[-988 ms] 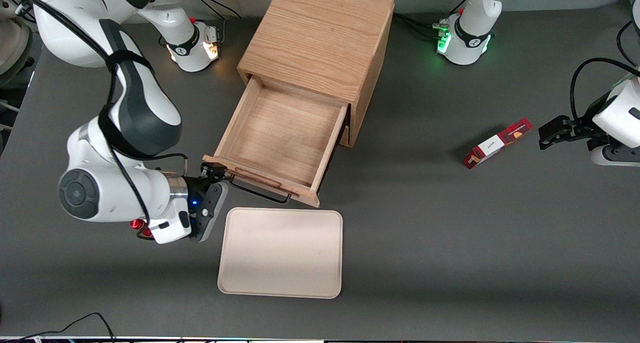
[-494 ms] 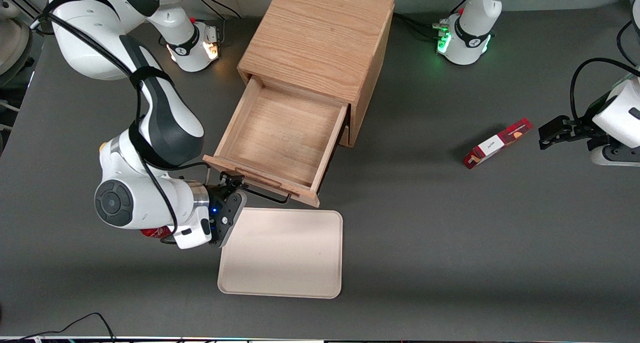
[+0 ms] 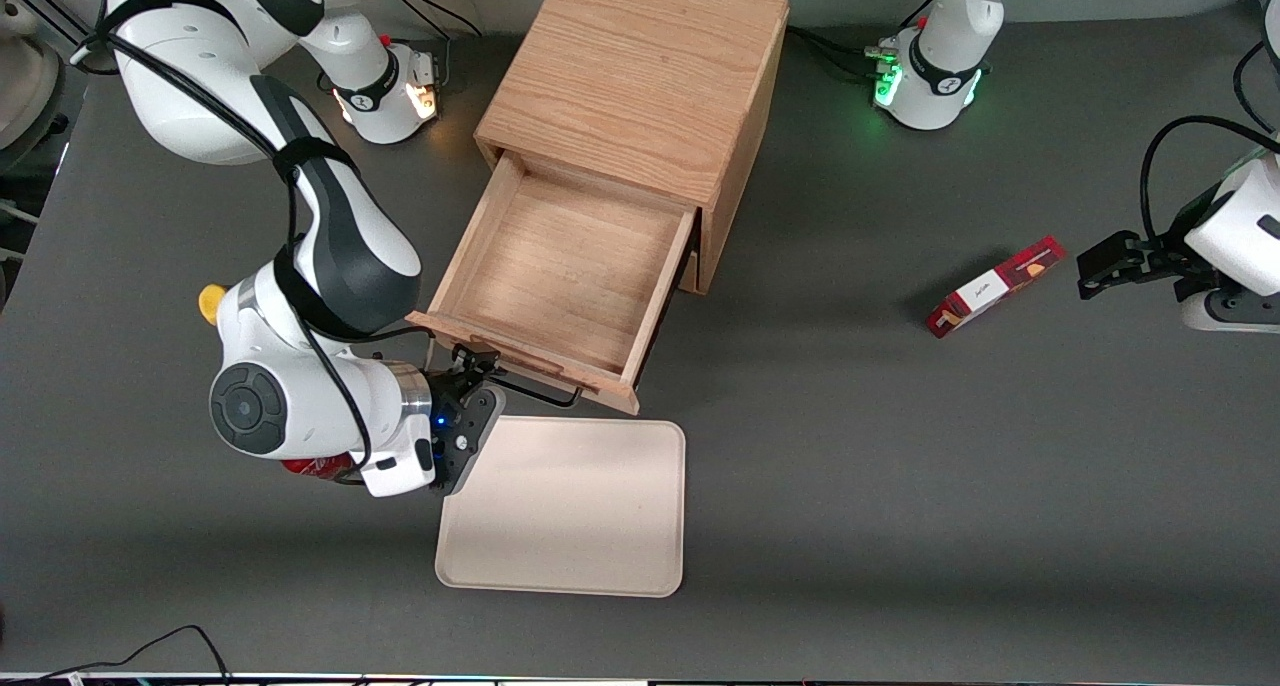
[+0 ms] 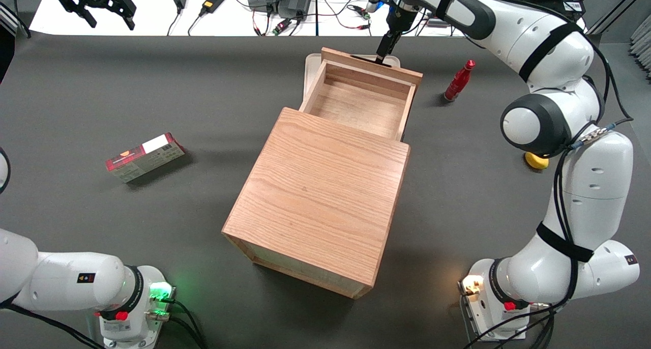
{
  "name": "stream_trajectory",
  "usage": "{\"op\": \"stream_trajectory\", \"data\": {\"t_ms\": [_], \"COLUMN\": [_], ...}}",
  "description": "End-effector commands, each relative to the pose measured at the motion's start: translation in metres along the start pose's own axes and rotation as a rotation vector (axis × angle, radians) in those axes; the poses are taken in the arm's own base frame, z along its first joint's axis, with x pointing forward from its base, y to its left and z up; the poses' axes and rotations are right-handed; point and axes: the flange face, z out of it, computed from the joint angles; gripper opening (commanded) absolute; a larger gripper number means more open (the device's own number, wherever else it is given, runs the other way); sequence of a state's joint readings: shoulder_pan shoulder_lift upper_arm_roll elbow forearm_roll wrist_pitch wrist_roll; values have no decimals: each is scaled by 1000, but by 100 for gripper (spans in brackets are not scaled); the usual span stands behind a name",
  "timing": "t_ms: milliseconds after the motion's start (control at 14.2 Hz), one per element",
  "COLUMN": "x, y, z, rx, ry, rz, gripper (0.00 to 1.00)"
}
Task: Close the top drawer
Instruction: 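Position the right gripper against the drawer front beside its black handle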
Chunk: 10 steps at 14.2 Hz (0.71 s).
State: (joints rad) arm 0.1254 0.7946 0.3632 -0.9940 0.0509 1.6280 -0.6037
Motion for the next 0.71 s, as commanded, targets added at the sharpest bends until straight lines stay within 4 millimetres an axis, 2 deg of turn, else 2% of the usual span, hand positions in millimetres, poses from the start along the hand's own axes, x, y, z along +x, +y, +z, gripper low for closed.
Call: {"op": "stream_trajectory", "data": {"t_ms": [0,353,635], "x": [6,16,15], "y": [1,-10,-9], "z": [5,15,22], "rx": [-2,10,15], "ry": [-2,-12,-21], "rz": [39,80,85], "gripper": [100,100,100]}}
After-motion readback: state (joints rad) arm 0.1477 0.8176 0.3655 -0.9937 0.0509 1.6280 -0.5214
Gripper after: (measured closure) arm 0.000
